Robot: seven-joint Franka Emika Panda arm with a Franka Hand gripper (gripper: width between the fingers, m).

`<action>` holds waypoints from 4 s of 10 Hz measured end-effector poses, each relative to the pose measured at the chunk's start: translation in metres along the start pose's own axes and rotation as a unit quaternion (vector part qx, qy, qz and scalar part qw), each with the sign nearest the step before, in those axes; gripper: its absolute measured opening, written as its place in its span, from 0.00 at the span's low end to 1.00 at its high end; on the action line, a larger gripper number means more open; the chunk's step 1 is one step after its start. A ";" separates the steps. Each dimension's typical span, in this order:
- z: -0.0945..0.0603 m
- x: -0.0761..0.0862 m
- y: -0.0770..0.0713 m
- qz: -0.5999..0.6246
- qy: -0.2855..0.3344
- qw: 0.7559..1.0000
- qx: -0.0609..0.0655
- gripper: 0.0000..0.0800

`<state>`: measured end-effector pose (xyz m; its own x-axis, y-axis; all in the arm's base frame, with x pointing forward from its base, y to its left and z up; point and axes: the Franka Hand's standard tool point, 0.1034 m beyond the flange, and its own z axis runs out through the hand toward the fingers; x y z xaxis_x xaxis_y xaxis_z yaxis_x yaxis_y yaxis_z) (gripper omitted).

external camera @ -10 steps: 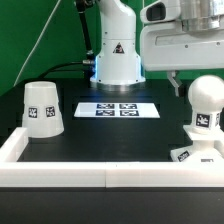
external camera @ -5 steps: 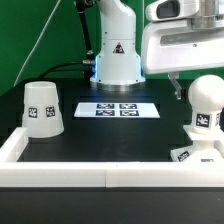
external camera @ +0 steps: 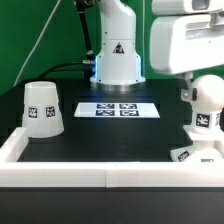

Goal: Assemble lamp

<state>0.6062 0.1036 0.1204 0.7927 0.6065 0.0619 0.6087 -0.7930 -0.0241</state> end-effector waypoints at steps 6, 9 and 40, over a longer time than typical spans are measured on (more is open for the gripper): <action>0.001 0.000 -0.002 -0.231 -0.008 0.973 -0.005 0.87; 0.001 -0.001 0.001 -0.230 -0.009 0.973 -0.005 0.72; -0.004 -0.043 -0.030 0.487 0.020 0.873 -0.006 0.87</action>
Offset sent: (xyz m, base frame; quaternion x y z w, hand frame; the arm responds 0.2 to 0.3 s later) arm 0.0012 0.0166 -0.0028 0.0142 0.0222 -0.2450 0.9692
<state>0.5536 0.1014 0.1222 0.9324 -0.3576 0.0528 -0.3533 -0.9325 -0.0753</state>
